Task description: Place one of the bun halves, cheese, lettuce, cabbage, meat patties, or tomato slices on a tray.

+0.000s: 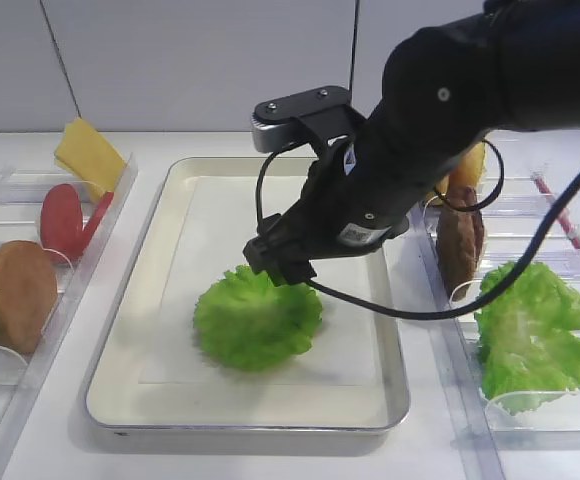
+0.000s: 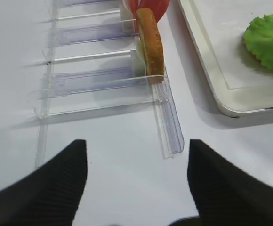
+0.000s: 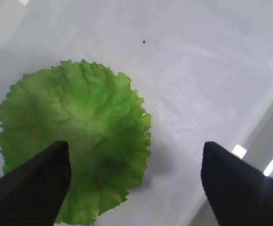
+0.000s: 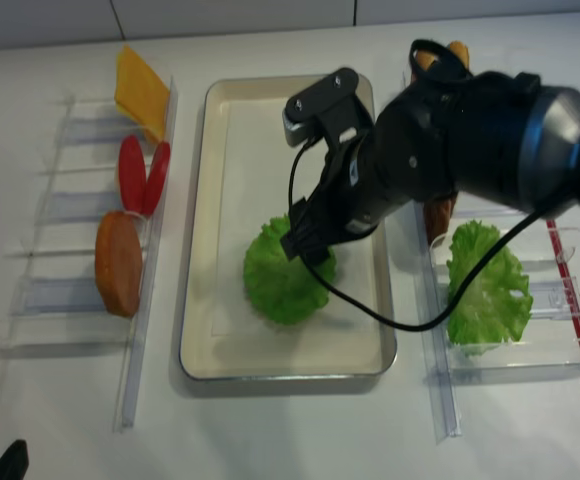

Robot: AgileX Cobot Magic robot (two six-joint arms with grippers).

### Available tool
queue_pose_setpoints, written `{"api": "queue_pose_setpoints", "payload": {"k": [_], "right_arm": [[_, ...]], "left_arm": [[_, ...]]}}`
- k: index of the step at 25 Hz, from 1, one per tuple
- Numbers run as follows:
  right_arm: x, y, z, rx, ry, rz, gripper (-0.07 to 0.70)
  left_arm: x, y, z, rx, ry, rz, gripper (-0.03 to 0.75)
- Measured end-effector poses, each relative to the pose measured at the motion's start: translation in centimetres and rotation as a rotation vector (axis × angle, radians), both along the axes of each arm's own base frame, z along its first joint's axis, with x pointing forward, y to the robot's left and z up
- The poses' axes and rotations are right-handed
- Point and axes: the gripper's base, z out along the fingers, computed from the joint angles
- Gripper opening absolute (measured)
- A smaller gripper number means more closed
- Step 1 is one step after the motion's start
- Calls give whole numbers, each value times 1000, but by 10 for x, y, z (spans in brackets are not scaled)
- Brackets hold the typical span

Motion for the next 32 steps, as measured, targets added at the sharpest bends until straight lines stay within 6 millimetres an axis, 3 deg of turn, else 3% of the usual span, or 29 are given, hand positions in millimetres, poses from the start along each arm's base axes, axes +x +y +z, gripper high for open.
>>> {"api": "queue_pose_setpoints", "payload": {"k": [11,16,25,32], "right_arm": [[-8,-17,27,-111,-105,94,557],[-13,-21,38,-105,-120,94,522],[-27,-46,85,-191,-258,120,501],[-35,-58,102,-217,-316,114,501]], "left_arm": [[0,0,0,0,0,0,467],[0,0,0,0,0,0,467],[0,0,0,0,0,0,467],[0,0,0,0,0,0,467]]}}
